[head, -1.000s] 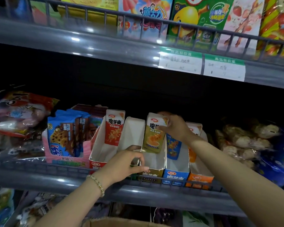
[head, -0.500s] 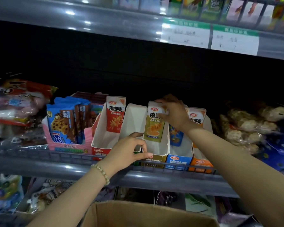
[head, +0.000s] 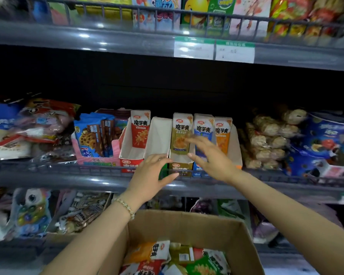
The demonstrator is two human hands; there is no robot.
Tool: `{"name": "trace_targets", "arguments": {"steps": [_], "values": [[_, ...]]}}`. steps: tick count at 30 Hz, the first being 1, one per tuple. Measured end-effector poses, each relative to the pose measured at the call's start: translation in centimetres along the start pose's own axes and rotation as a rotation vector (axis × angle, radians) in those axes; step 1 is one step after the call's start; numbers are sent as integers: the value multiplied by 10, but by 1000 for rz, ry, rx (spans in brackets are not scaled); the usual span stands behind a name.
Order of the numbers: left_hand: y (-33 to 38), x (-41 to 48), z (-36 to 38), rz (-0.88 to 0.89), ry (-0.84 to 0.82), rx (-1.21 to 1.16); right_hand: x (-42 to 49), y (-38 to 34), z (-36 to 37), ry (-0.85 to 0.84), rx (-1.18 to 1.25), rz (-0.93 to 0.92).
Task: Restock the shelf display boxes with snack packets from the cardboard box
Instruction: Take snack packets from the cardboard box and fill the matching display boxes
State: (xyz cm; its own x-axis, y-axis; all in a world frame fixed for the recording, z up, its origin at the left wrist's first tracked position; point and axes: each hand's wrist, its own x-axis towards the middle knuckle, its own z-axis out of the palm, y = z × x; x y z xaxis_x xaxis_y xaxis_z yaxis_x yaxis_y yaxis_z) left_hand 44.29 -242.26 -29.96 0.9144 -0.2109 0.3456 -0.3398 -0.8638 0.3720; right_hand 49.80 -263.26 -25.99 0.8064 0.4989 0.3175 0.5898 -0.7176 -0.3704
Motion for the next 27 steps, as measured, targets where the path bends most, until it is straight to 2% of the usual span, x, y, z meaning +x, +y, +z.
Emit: {"name": "trace_targets", "arguments": {"steps": [4, 9, 13, 16, 19, 21, 23, 27], "values": [[0, -45, 10, 0, -39, -27, -56, -8, 27, -113, 65, -8], [-4, -105, 50, -76, -286, 43, -127, -5, 81, -273, 103, 91], [-15, -131, 88, -163, -469, 2, -161, 2, 121, -421, 94, 228], [-20, -147, 113, -211, -548, -6, -178, 12, 145, -506, 117, 313], [-24, -161, 130, -270, -614, -51, -200, 25, 169, -535, 223, 488], [-25, -167, 135, -293, -682, -133, -212, 29, 179, -452, 384, 641], [-27, -169, 137, -301, -719, -189, -221, 27, 183, -410, 493, 688], [-27, -171, 143, -218, -792, -91, -222, 12, 188, -628, 585, 658]]}}
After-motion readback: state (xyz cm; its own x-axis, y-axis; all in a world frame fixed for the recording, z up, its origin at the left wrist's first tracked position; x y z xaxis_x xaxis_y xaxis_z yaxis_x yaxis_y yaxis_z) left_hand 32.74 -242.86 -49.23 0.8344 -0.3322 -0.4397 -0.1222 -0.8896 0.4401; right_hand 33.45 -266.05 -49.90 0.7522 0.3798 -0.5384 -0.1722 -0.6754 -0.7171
